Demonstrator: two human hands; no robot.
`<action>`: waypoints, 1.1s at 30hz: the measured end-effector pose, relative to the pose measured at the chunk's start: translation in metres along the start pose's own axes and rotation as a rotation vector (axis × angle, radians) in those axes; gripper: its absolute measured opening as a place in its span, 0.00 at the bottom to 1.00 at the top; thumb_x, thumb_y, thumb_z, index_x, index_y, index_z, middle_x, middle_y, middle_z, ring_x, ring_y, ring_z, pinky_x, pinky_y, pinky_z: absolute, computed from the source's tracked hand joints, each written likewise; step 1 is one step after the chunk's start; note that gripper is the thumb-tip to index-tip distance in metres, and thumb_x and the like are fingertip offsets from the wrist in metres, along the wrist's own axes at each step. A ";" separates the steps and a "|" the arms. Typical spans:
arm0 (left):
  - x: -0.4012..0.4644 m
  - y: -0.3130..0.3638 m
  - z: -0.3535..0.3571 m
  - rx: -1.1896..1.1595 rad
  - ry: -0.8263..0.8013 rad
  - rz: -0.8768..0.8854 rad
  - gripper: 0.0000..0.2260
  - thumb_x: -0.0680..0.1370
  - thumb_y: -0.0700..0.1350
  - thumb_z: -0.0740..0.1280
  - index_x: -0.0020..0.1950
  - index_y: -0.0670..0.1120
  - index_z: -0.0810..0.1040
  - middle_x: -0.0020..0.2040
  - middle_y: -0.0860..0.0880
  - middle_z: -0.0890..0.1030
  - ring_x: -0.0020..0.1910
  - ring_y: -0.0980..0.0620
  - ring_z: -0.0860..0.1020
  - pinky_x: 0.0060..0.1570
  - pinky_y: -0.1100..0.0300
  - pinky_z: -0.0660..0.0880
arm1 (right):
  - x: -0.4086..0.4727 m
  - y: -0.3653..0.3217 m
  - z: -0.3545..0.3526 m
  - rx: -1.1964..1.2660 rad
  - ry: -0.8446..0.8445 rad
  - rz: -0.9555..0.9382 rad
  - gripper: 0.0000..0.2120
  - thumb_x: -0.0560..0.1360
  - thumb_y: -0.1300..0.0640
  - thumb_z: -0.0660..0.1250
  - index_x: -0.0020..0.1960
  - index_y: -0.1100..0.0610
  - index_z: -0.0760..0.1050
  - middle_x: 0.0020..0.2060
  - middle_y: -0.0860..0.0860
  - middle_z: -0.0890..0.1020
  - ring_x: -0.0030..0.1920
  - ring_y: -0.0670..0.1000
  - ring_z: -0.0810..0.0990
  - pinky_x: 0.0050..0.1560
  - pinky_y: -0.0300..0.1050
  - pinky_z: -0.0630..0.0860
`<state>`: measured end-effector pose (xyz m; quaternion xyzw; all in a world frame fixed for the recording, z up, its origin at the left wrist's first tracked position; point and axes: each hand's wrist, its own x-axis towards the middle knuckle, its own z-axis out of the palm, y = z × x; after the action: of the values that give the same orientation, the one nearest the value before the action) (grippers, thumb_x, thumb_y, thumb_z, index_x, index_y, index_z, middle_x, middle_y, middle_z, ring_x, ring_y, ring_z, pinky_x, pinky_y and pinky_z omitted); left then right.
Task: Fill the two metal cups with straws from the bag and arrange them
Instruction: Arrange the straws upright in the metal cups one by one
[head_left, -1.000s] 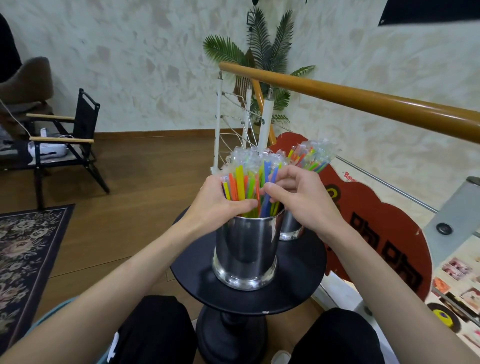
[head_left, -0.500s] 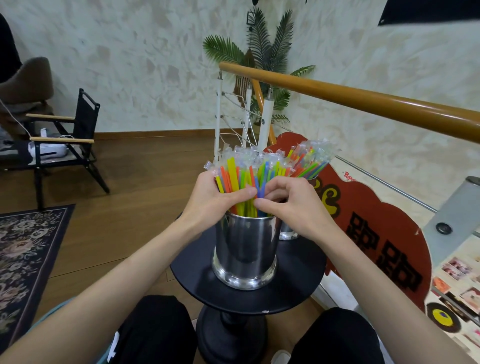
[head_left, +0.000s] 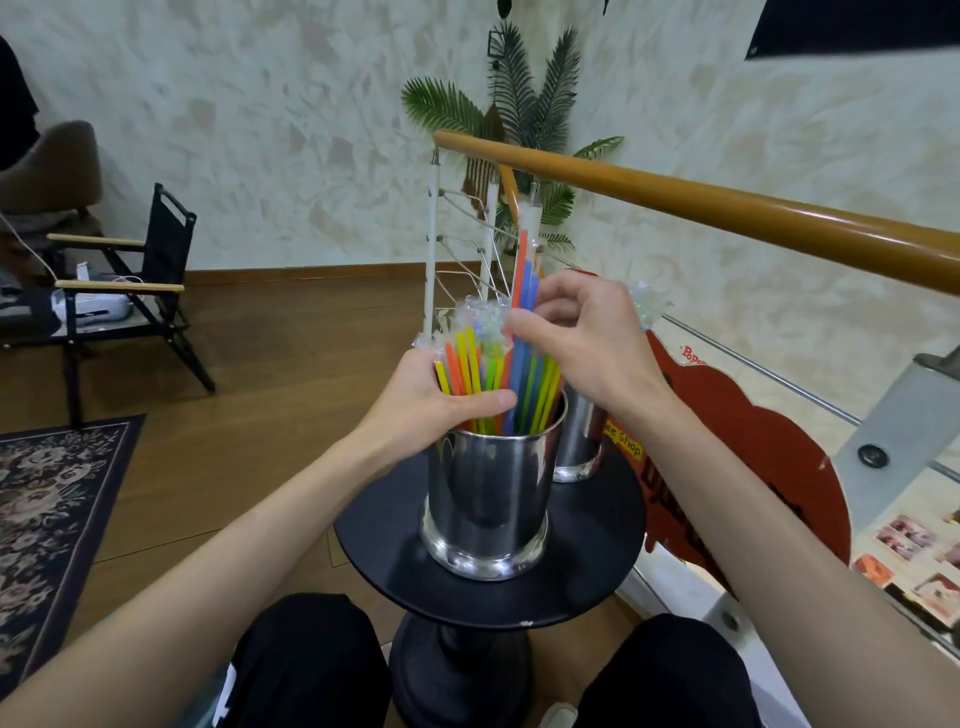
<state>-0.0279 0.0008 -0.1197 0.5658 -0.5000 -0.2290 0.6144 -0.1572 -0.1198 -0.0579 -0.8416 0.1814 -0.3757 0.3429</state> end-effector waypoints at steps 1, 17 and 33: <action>0.000 0.001 0.000 0.008 -0.015 -0.005 0.16 0.73 0.41 0.77 0.60 0.47 0.81 0.52 0.50 0.87 0.53 0.51 0.85 0.54 0.59 0.81 | 0.004 -0.003 0.000 0.020 0.017 -0.005 0.07 0.75 0.56 0.75 0.50 0.57 0.81 0.37 0.49 0.86 0.38 0.44 0.85 0.46 0.42 0.82; 0.007 0.002 -0.004 0.002 0.019 -0.010 0.17 0.75 0.41 0.75 0.63 0.45 0.80 0.53 0.49 0.86 0.53 0.50 0.85 0.54 0.54 0.82 | -0.007 0.017 -0.005 -0.112 -0.243 -0.265 0.15 0.81 0.68 0.61 0.61 0.55 0.80 0.56 0.45 0.83 0.59 0.43 0.80 0.62 0.43 0.77; 0.002 -0.004 -0.014 0.088 0.050 0.009 0.01 0.77 0.42 0.73 0.47 0.46 0.82 0.44 0.50 0.86 0.47 0.53 0.85 0.48 0.62 0.79 | 0.026 0.000 -0.021 -0.258 0.110 -0.490 0.12 0.74 0.68 0.71 0.56 0.60 0.84 0.45 0.48 0.85 0.45 0.47 0.85 0.50 0.38 0.80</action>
<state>-0.0136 0.0049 -0.1206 0.5955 -0.4966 -0.1895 0.6024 -0.1563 -0.1434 -0.0345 -0.8754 0.0372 -0.4665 0.1213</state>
